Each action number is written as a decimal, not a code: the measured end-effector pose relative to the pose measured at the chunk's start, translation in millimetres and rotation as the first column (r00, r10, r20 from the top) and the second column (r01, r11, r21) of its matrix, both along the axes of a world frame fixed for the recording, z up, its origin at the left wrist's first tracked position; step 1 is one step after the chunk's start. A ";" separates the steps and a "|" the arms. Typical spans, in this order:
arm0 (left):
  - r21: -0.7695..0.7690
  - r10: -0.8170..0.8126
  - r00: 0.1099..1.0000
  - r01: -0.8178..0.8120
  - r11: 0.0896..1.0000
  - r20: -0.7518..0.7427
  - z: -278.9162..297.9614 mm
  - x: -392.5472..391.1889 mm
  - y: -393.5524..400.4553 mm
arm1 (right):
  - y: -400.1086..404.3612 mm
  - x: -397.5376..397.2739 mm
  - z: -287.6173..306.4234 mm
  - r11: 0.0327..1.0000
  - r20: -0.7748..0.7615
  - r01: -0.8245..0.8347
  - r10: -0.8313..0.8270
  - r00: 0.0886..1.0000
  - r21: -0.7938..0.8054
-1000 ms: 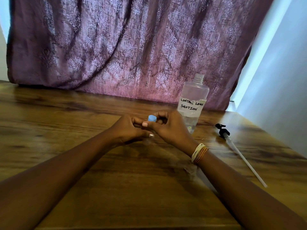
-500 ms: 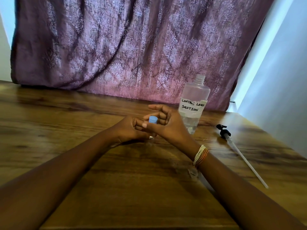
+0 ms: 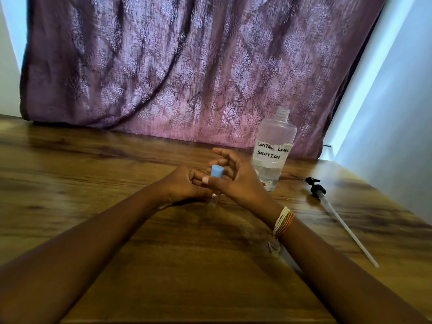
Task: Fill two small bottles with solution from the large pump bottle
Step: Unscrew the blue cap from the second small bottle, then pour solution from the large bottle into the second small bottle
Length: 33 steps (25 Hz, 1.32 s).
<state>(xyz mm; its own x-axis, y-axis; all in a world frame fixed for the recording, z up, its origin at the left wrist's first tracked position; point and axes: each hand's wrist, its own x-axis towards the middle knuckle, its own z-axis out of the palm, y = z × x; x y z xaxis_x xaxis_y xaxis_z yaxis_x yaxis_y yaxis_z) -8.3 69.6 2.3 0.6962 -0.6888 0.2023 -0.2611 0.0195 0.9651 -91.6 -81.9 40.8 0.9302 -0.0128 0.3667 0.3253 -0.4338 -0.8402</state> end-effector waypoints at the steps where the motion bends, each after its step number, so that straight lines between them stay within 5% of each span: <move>1: -0.003 -0.010 1.000 0.010 1.000 0.001 0.1 -0.3 0.4 | 0.1 0.0 0.9 0.999 0.012 0.040 -0.040 0.999 0.021; 9: 0.011 -0.005 1.000 0.005 1.000 -0.008 0.2 -0.6 0.3 | -2.7 -0.9 4.5 0.998 -0.013 0.039 -0.038 0.999 0.042; 16: 0.025 -0.009 0.998 0.010 1.000 -0.070 -0.5 0.5 0.5 | -29.6 -8.3 34.5 0.972 0.007 0.044 -0.047 0.999 0.233; 21: 0.035 0.021 0.997 -0.019 0.999 -0.071 -2.8 1.5 -1.4 | -79.5 -14.5 45.7 0.979 -0.204 -0.043 0.001 0.979 -0.202; 25: 0.037 0.023 0.997 -0.021 0.999 -0.073 -0.6 0.4 -1.1 | -88.6 -4.2 32.3 0.693 -0.241 0.088 -0.363 0.900 -0.715; 27: 0.032 0.017 0.997 -0.015 0.999 -0.074 0.0 -0.9 -1.3 | -84.1 -0.6 25.2 0.609 -0.192 0.130 -0.435 0.880 -0.782; 33: 0.027 0.019 0.997 -0.017 1.000 -0.075 0.7 -2.4 -1.1 | -77.2 8.0 10.9 0.601 -0.192 0.119 -0.428 0.883 -0.790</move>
<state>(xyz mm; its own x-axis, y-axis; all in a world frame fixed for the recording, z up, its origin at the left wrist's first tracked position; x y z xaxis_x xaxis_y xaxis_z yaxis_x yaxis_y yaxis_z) -10.7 68.5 3.0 0.7207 -0.6807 0.1312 -0.1882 -0.0099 0.9821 -83.6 -159.2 51.7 0.9864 -0.1581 0.0448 -0.1455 -0.9671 -0.2089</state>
